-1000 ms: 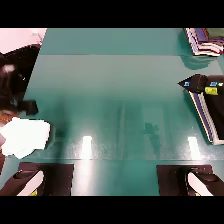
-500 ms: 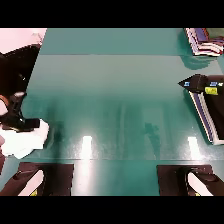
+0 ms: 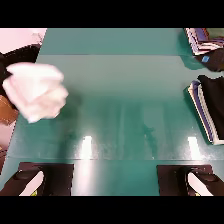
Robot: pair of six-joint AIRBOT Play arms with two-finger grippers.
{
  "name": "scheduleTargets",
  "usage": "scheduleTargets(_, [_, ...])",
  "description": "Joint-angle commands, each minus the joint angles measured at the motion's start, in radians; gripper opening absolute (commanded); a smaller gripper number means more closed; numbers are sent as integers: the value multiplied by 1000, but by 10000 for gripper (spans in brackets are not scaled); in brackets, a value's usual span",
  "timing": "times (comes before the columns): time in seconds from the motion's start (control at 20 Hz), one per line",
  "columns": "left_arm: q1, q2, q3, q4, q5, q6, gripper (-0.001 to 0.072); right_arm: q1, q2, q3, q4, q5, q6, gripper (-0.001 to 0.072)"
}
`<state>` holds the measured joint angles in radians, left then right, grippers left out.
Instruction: Fold the shirts.
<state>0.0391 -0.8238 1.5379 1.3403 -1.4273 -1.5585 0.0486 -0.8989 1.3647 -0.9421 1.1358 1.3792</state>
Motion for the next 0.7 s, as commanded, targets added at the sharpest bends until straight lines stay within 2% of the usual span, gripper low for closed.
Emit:
scheduleTargets(0.0, [-186,-18,141,-37,58,-2,26,0,-2,82,-3,-36,0,16])
scheduleTargets(0.15, [-356,-119,143,-26,69,-10,26,0,-2,89,-3,-34,0,16])
scheduleTargets(0.35, [-637,-358,143,-9,123,-5,27,0,-1,89,-3,-32,0,16])
scheduleTargets(0.45, [-762,-483,143,-10,189,51,30,0,-1,89,-3,-32,0,16])
scheduleTargets(0.55, [-826,-572,143,-9,249,115,40,0,-1,89,-3,-31,0,16])
scheduleTargets(0.6, [-826,-592,143,-8,264,125,275,0,-1,89,-3,-29,0,16])
scheduleTargets(0.65, [-807,-596,143,13,266,117,557,0,-1,89,-3,-24,0,16])
